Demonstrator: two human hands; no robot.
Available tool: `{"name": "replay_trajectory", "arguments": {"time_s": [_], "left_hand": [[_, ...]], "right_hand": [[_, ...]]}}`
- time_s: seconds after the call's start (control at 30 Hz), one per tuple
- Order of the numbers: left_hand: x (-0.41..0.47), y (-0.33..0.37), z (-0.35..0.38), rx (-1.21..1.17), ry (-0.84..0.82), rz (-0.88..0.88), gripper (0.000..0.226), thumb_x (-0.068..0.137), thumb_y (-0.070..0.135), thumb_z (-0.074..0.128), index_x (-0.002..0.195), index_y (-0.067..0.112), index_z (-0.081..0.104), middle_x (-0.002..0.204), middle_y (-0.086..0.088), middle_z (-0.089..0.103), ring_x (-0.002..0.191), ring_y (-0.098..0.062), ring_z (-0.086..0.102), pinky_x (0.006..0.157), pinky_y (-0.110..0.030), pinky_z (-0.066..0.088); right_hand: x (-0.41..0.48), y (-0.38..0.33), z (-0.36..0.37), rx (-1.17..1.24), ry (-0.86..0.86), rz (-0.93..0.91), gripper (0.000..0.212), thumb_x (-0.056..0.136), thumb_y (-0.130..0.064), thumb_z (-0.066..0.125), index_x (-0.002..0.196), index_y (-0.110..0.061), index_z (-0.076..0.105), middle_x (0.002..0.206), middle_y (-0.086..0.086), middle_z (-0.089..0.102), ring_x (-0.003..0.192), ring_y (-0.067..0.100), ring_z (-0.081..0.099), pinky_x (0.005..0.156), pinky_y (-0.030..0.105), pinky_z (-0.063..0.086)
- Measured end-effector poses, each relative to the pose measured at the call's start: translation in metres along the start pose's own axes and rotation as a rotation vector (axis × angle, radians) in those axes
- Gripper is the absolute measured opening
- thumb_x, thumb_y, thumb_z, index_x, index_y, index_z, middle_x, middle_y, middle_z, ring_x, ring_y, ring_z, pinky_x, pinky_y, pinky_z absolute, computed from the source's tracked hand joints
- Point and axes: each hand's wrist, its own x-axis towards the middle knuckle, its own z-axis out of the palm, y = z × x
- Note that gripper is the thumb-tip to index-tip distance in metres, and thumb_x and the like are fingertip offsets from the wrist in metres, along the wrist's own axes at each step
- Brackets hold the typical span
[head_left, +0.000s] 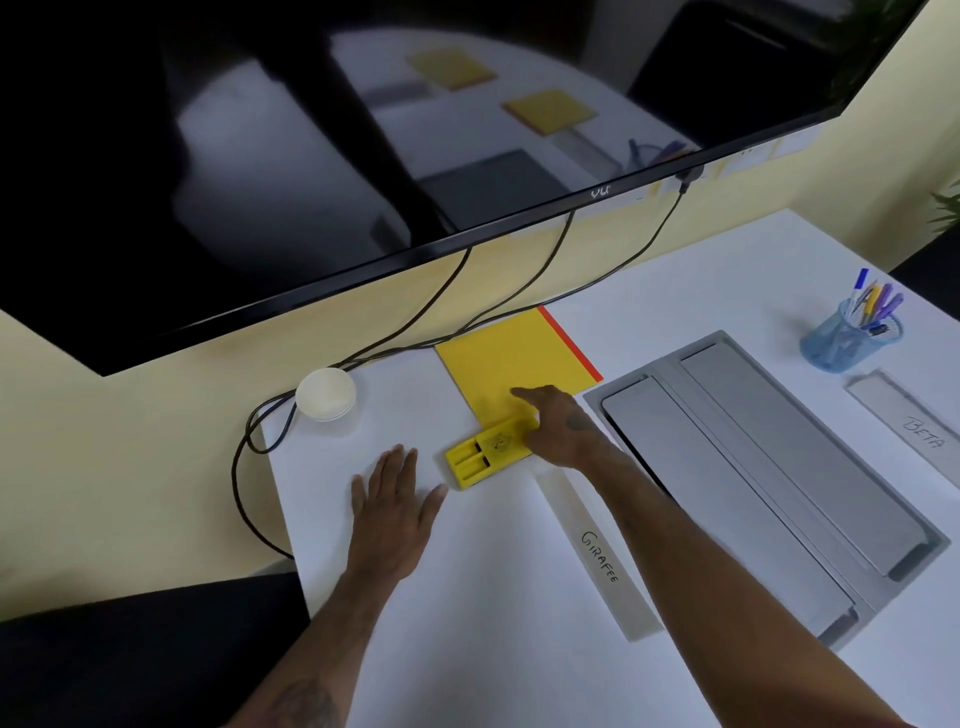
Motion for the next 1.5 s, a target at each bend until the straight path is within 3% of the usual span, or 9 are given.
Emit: {"name": "replay_trajectory", "arguments": {"time_s": [0.07, 0.13, 0.23, 0.5, 0.7, 0.93, 1.07, 1.13, 1.5], "left_hand": [[0.008, 0.008, -0.004, -0.110, -0.025, 0.016, 0.086, 0.092, 0.072, 0.018, 0.153, 0.013, 0.029, 0.160, -0.008, 0.030, 0.148, -0.024, 0.026, 0.119, -0.048, 0.024], [0.015, 0.017, -0.007, -0.190, -0.061, 0.064, 0.086, 0.090, 0.070, 0.036, 0.154, 0.013, 0.026, 0.160, -0.008, 0.030, 0.147, -0.022, 0.026, 0.118, -0.039, 0.026], [0.023, 0.024, -0.004, -0.171, -0.127, 0.132, 0.090, 0.087, 0.063, 0.056, 0.155, 0.014, 0.024, 0.158, -0.007, 0.033, 0.145, -0.022, 0.029, 0.116, -0.038, 0.032], [0.041, 0.029, 0.005, -0.036, -0.036, 0.183, 0.066, 0.093, 0.050, 0.057, 0.143, 0.009, 0.044, 0.130, -0.009, 0.056, 0.117, -0.027, 0.051, 0.093, -0.040, 0.046], [0.062, 0.038, -0.012, -0.066, 0.051, 0.229, 0.065, 0.093, 0.048, 0.058, 0.144, 0.010, 0.043, 0.132, -0.011, 0.056, 0.118, -0.026, 0.053, 0.090, -0.038, 0.049], [0.079, 0.059, -0.007, 0.023, 0.051, 0.129, 0.080, 0.096, 0.056, 0.045, 0.155, 0.007, 0.023, 0.159, -0.016, 0.031, 0.146, -0.031, 0.029, 0.114, -0.048, 0.033], [0.064, 0.048, 0.013, 0.177, 0.030, 0.039, 0.096, 0.087, 0.071, 0.001, 0.156, 0.006, 0.018, 0.163, -0.016, 0.017, 0.152, -0.030, 0.013, 0.117, -0.056, 0.020], [0.060, 0.040, 0.022, 0.189, 0.032, 0.022, 0.101, 0.083, 0.072, -0.006, 0.156, 0.006, 0.015, 0.164, -0.015, 0.012, 0.153, -0.029, 0.010, 0.117, -0.058, 0.017], [0.059, 0.035, 0.038, 0.229, 0.062, 0.014, 0.086, 0.094, 0.068, 0.021, 0.153, 0.005, 0.029, 0.161, -0.017, 0.025, 0.150, -0.031, 0.023, 0.114, -0.060, 0.026]], "right_hand": [[-0.007, -0.008, 0.003, -0.111, -0.091, -0.065, 0.080, 0.083, -0.008, 0.061, 0.152, -0.031, 0.029, 0.158, 0.005, 0.027, 0.147, 0.028, 0.021, 0.113, 0.045, 0.034], [-0.010, -0.012, 0.008, -0.233, -0.126, -0.100, 0.081, 0.083, -0.012, 0.063, 0.153, -0.033, 0.027, 0.159, 0.004, 0.024, 0.148, 0.026, 0.016, 0.115, 0.045, 0.033], [-0.013, -0.013, 0.018, -0.361, -0.109, -0.145, 0.081, 0.084, -0.016, 0.068, 0.153, -0.031, 0.028, 0.159, 0.006, 0.025, 0.148, 0.026, 0.017, 0.115, 0.044, 0.034], [-0.011, -0.007, 0.024, -0.480, 0.008, -0.260, 0.070, 0.088, -0.021, 0.070, 0.149, -0.023, 0.036, 0.150, 0.010, 0.039, 0.139, 0.031, 0.033, 0.106, 0.045, 0.043], [0.001, -0.005, -0.001, -0.511, 0.121, -0.301, 0.068, 0.089, -0.025, 0.070, 0.148, -0.025, 0.036, 0.152, 0.007, 0.037, 0.141, 0.030, 0.031, 0.109, 0.046, 0.037], [0.012, 0.030, -0.056, -0.521, 0.300, -0.132, 0.065, 0.092, -0.029, 0.063, 0.149, -0.020, 0.034, 0.146, 0.015, 0.040, 0.132, 0.035, 0.040, 0.104, 0.047, 0.040], [0.017, 0.055, -0.077, -0.475, 0.375, 0.026, 0.059, 0.092, -0.038, 0.061, 0.143, -0.017, 0.039, 0.133, 0.017, 0.047, 0.118, 0.036, 0.048, 0.096, 0.048, 0.045], [0.021, 0.064, -0.083, -0.455, 0.413, 0.090, 0.056, 0.092, -0.040, 0.061, 0.139, -0.015, 0.042, 0.128, 0.018, 0.050, 0.114, 0.037, 0.049, 0.092, 0.047, 0.047], [0.068, 0.081, -0.080, -0.207, 0.498, 0.341, 0.051, 0.093, -0.046, 0.053, 0.126, -0.007, 0.050, 0.122, 0.016, 0.052, 0.114, 0.034, 0.048, 0.090, 0.044, 0.044]]}}
